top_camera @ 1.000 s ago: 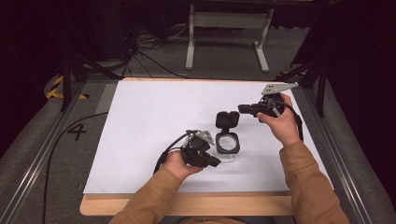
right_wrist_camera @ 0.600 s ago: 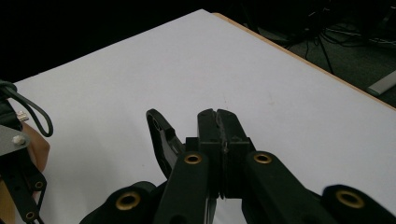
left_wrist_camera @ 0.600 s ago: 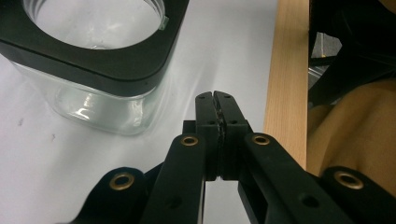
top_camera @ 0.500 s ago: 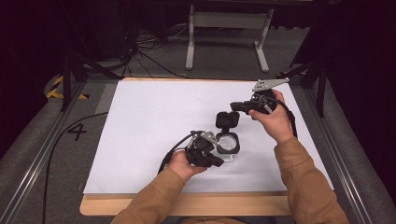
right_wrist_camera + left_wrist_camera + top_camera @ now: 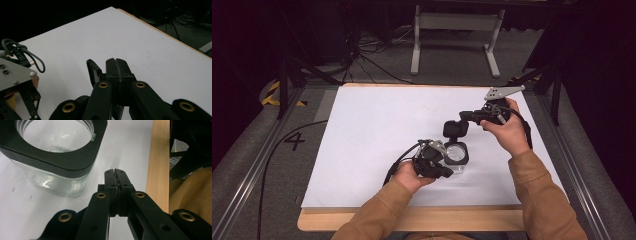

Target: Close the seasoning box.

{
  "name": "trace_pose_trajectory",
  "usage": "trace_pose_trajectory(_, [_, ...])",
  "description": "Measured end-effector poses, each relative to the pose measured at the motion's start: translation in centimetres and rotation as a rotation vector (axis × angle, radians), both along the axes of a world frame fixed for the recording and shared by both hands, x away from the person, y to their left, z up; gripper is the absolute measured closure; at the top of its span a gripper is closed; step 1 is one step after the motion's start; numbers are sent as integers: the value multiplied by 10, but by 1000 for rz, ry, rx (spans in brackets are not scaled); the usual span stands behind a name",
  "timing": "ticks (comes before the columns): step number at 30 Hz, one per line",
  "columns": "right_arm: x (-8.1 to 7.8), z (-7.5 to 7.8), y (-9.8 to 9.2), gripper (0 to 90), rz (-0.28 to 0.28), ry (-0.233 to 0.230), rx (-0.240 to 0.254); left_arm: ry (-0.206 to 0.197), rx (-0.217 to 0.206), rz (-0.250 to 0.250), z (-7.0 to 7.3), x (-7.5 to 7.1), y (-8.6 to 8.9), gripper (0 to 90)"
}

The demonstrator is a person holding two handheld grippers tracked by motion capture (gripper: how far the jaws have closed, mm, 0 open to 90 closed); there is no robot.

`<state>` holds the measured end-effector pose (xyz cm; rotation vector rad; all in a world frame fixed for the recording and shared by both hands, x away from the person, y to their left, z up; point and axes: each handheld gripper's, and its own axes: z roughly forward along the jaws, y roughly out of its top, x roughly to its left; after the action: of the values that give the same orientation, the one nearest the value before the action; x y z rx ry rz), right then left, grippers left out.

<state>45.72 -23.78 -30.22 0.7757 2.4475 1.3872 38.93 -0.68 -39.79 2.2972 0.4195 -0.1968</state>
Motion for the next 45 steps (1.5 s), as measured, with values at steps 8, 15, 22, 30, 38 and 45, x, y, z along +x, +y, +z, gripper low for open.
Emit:
trace_pose_trajectory(8, [-12,2,0,900,24,2,-16,0,-2,5,0,0,0,893])
trace_pose_trajectory(15, [-27,-5,1,900,37,5,-79,-5,2,1,4,-1,4,889])
trace_pose_trajectory(22, [-37,-16,-5,900,45,29,-88,-1,3,14,12,1,14,873])
trace_pose_trajectory(30, [-48,-32,-8,900,58,68,-94,-24,-27,60,25,3,30,873])
trace_pose_trajectory(38, [-51,-42,-2,900,72,96,-133,-43,-52,94,33,6,43,873])
trace_pose_trajectory(45, [-51,-52,2,900,76,123,-172,-61,-77,121,41,7,54,873])
